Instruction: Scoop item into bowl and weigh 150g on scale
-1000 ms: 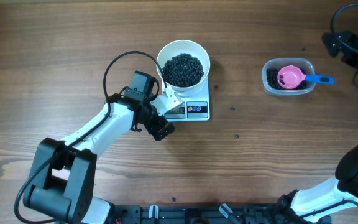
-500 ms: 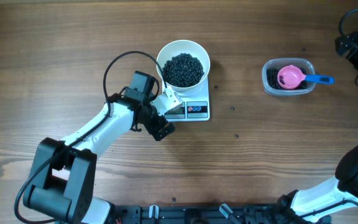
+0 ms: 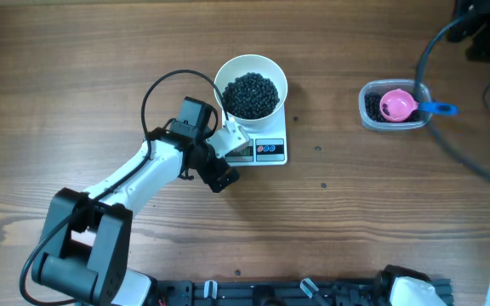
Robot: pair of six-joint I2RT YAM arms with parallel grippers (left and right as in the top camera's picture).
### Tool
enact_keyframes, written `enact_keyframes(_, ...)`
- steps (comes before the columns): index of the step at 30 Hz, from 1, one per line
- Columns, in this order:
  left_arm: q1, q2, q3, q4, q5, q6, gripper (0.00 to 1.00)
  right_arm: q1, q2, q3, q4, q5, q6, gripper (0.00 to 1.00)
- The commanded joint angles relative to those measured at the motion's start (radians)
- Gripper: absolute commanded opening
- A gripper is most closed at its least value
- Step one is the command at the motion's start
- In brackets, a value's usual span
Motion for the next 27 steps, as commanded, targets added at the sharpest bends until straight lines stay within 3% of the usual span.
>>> enact_keyframes(1,-0.001,0.008,-0.005,0.003,0.019,0.015,1.00,0.127,-0.107,-0.027,-0.011,0.031,-0.265,1.00)
enact_keyframes(7,-0.001,0.008,-0.005,0.003,0.019,0.015,1.00,0.227,-0.353,-0.367,0.227,0.027,-0.293,1.00)
enact_keyframes(12,-0.001,0.008,-0.005,0.003,0.019,0.015,1.00,0.233,-0.632,-0.874,0.732,0.027,-0.291,1.00)
enact_keyframes(15,-0.001,0.008,-0.005,0.003,0.019,0.016,1.00,0.242,-0.784,-1.081,0.893,0.029,-0.291,1.00)
enact_keyframes(24,0.000,0.008,-0.005,0.003,0.019,0.015,1.00,0.242,-1.151,-1.332,0.905,0.083,-0.293,1.00)
enact_keyframes(27,-0.001,0.008,-0.005,0.003,0.019,0.015,1.00,0.246,-1.175,-1.353,0.863,0.084,-0.290,1.00)
